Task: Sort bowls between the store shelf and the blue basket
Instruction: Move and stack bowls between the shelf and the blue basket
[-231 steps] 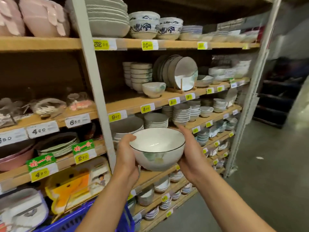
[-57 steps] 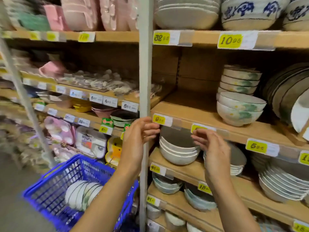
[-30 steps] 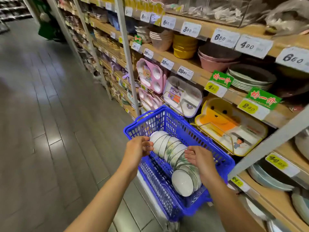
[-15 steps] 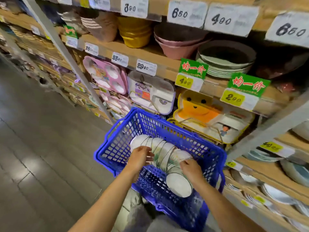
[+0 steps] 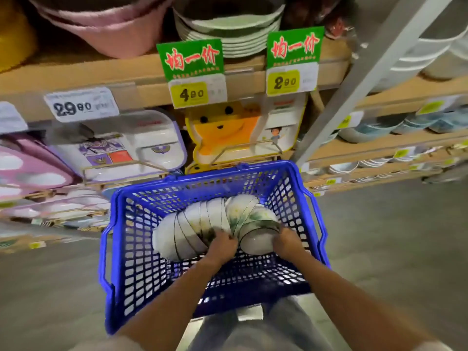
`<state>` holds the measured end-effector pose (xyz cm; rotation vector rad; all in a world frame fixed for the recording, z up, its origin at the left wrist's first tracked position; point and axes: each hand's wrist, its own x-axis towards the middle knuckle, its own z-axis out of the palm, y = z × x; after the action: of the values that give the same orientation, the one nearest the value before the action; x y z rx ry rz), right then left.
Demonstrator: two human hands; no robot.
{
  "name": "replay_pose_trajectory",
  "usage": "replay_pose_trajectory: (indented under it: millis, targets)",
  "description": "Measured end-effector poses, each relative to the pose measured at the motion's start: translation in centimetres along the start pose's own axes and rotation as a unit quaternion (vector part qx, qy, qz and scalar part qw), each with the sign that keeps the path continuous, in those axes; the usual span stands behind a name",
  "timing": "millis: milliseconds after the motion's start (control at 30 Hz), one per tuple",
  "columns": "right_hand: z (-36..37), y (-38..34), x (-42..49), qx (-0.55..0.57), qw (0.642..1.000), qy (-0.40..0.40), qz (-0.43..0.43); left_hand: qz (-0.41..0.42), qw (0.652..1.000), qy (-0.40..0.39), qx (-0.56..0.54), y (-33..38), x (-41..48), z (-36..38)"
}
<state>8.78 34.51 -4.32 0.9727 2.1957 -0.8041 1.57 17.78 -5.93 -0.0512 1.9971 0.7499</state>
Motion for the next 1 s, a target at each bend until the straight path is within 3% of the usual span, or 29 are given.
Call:
replay_pose_trajectory:
  millis: [133, 367, 667, 833, 1000]
  targets:
    - [2.2, -0.8, 1.4, -0.107, 0.993, -0.002, -0.04, -0.022, 0.999, -0.041, -0.018, -1.9, 2.4, 2.3]
    - [5.4, -0.7, 5.0, -0.315, 0.945, -0.011, -0.09, -0.116, 0.986, -0.069, -0.097, -4.2, 6.8, 6.4]
    - [6.1, -0.3, 7.1, -0.365, 0.917, 0.045, -0.156, -0.142, 0.978, -0.076, -0.129, -5.4, 9.1, 8.5]
    - [4.1, 0.0, 5.0, -0.266, 0.948, 0.056, -0.165, -0.127, 0.979, -0.041, -0.157, -3.7, 7.1, 7.7]
    - [0.8, -0.6, 3.0, -0.261, 0.95, 0.027, -0.17, -0.109, 0.975, -0.009, -0.192, -2.2, 4.0, 6.5]
